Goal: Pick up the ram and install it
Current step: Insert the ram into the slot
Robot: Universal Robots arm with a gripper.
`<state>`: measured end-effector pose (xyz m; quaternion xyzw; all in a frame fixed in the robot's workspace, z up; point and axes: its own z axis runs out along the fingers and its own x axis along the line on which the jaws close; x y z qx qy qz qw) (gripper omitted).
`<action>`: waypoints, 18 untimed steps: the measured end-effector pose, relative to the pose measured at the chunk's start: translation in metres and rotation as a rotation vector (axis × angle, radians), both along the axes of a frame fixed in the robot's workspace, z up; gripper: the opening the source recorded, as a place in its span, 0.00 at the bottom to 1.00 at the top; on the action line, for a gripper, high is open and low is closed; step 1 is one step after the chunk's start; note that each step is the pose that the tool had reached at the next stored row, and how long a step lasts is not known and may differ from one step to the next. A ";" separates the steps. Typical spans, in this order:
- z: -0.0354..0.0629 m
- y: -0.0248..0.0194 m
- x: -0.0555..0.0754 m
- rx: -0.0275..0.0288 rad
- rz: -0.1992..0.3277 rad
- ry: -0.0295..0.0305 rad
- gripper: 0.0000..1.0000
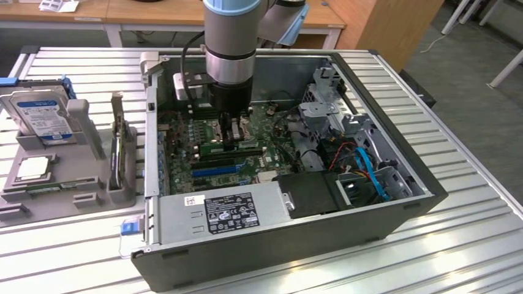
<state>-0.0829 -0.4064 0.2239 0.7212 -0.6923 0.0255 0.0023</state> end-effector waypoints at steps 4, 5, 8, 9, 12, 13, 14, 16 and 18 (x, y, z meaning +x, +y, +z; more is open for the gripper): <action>0.0000 0.0002 0.000 -0.0001 0.004 0.0000 0.13; 0.0000 0.0002 0.000 -0.0001 0.004 0.0000 0.13; 0.0000 0.0002 0.000 -0.0001 0.004 0.0000 0.13; 0.0000 0.0002 0.000 0.0000 0.004 0.0000 0.13; 0.0000 0.0009 0.000 0.0000 0.004 0.0000 0.13; 0.0000 0.0009 0.000 0.0000 0.004 0.0000 0.13; 0.0000 0.0009 0.000 -0.0001 0.004 -0.0001 0.13; 0.0000 0.0009 0.000 0.0000 0.004 0.0000 0.13; -0.0004 0.0009 0.000 0.0000 0.004 -0.0001 0.13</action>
